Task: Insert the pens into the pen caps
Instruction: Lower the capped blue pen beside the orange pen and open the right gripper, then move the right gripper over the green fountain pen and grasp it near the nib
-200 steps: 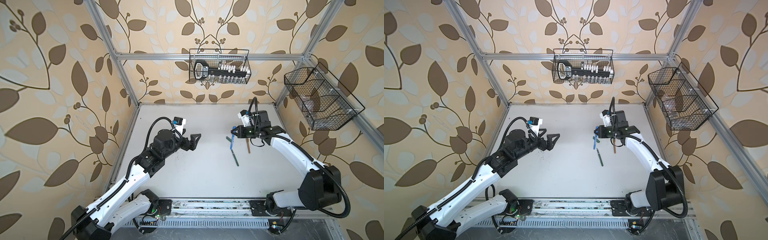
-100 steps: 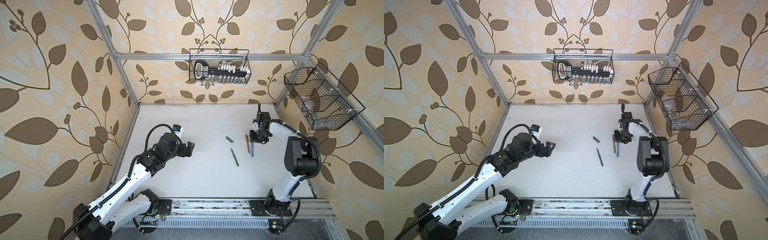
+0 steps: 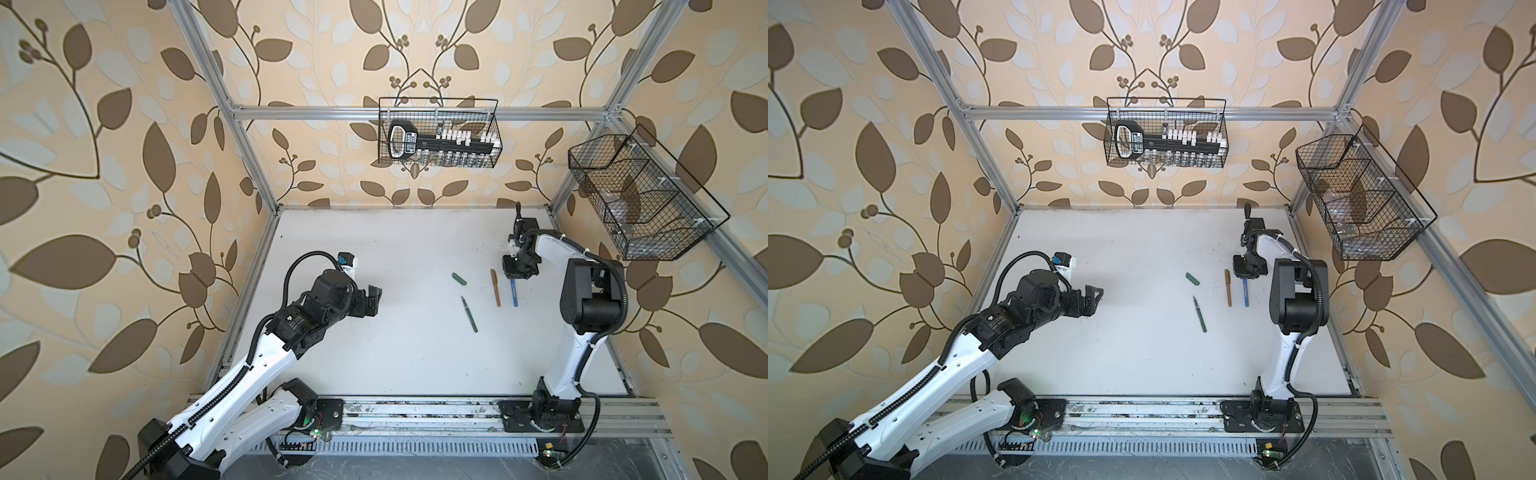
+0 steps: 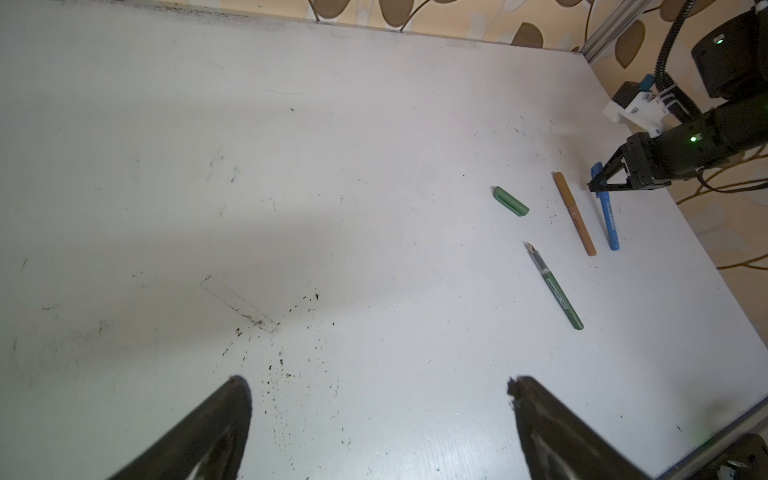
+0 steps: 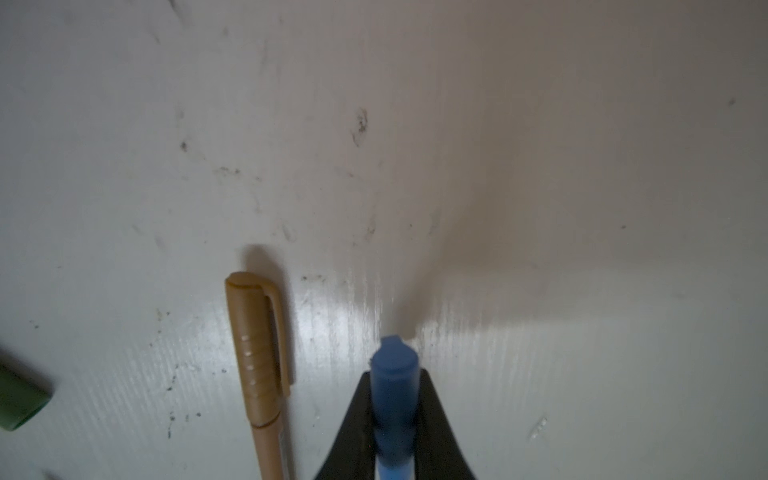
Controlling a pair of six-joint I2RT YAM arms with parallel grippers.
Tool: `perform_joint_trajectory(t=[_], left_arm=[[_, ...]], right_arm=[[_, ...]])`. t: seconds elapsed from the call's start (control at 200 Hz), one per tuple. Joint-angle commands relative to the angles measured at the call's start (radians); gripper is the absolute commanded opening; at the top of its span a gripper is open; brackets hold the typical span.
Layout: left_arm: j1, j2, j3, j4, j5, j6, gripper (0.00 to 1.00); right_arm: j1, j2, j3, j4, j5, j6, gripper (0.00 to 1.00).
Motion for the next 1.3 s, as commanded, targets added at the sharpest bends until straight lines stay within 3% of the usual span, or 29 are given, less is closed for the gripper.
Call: perform_joint_trajectory(t=[0.0,0.115,0.345,0.53,0.685,0.795,0.915,1.1,1.294], left_arm=[[-0.001,-0.012,0.057,-0.012,-0.048,0.017,0.99],[-0.002,-0.004,0.059,-0.002,-0.084,0.009,0.99],[-0.003,0.035,0.104,-0.025,-0.136,-0.011,0.99],[-0.002,0.012,0.104,-0.044,-0.143,-0.024,0.99],[-0.002,-0.014,0.053,-0.031,-0.134,-0.039,0.99],[-0.003,-0.043,0.013,-0.019,-0.115,-0.065,0.99],[-0.004,-0.064,-0.011,-0.028,-0.083,-0.093,0.99],[-0.004,-0.095,-0.052,-0.005,-0.062,-0.083,0.99],[-0.003,-0.083,-0.055,0.002,-0.08,-0.06,0.99]], right_arm=[[0.006,0.013,0.05,-0.022,0.038,-0.016,0.28],[0.01,-0.021,0.051,-0.015,0.063,-0.003,0.4],[0.073,-0.18,-0.011,0.015,0.121,0.063,0.49],[0.181,-0.421,-0.211,0.108,0.026,0.141,0.56],[0.35,-0.556,-0.444,0.22,-0.089,0.226,0.57],[0.482,-0.581,-0.537,0.223,-0.071,0.279,0.58],[0.554,-0.594,-0.619,0.233,-0.064,0.338,0.59],[0.588,-0.563,-0.66,0.227,-0.002,0.355,0.58],[0.575,-0.484,-0.588,0.234,0.012,0.312,0.53]])
